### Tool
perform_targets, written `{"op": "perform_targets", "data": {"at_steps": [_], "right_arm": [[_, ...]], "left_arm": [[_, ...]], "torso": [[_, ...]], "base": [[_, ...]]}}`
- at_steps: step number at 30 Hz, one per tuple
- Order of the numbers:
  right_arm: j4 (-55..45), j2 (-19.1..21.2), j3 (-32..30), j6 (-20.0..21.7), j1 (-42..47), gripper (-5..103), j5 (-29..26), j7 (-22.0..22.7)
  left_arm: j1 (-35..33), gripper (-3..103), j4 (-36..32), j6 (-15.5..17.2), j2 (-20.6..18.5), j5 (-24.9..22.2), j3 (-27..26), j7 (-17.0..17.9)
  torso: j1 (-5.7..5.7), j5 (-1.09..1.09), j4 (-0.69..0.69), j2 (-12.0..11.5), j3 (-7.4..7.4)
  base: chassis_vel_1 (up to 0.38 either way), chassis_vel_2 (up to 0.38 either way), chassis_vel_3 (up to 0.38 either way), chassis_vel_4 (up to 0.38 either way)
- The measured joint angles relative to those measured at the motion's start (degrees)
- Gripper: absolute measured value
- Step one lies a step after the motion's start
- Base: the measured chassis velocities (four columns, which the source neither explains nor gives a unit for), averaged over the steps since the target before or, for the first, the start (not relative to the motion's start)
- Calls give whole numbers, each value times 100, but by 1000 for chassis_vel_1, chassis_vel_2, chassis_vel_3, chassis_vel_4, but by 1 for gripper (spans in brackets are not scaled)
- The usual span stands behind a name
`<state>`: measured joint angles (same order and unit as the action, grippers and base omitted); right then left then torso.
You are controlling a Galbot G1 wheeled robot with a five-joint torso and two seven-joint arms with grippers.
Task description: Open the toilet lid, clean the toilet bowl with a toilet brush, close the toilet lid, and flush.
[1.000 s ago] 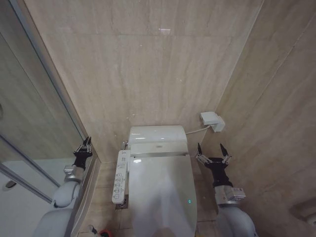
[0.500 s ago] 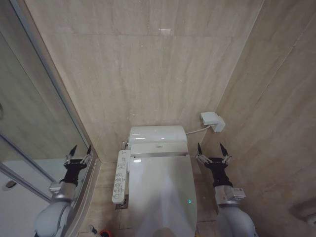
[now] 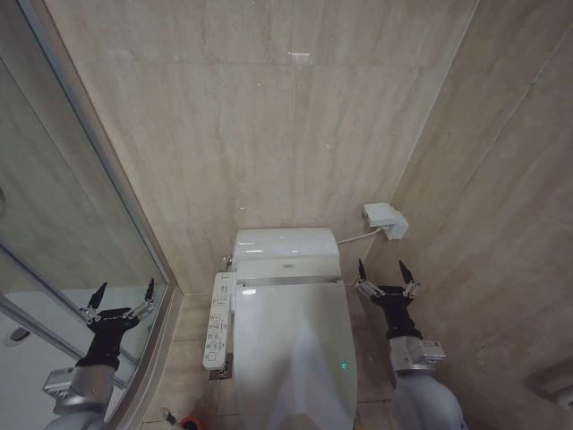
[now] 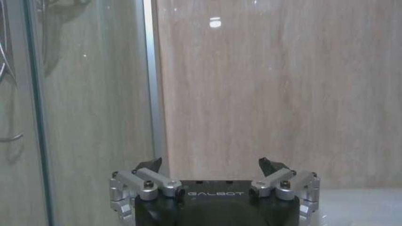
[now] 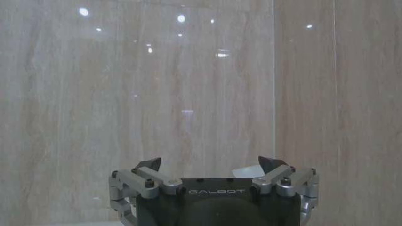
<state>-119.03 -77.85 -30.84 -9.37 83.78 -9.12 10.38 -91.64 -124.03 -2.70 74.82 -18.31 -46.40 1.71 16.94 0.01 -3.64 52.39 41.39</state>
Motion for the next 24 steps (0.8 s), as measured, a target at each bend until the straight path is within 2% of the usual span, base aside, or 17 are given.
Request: {"op": "perform_targets", "data": {"at_steps": [4, 11, 24], "right_arm": [[0, 0, 0, 0, 0, 100, 0, 0], [0, 0, 0, 0, 0, 100, 0, 0], [0, 0, 0, 0, 0, 100, 0, 0]], "left_arm": [[-102, 100, -229, -11, 108, -267, 67, -89], [-245, 100, -314, -57, 181, -277, 137, -126], [-286, 100, 23, -236, 98, -263, 9, -90]], "torso": [[0, 0, -1, 0, 0], [1, 0, 0, 0, 0], [1, -1, 0, 0, 0]], "base": [[0, 0, 0, 0], [0, 0, 0, 0], [0, 0, 0, 0]]}}
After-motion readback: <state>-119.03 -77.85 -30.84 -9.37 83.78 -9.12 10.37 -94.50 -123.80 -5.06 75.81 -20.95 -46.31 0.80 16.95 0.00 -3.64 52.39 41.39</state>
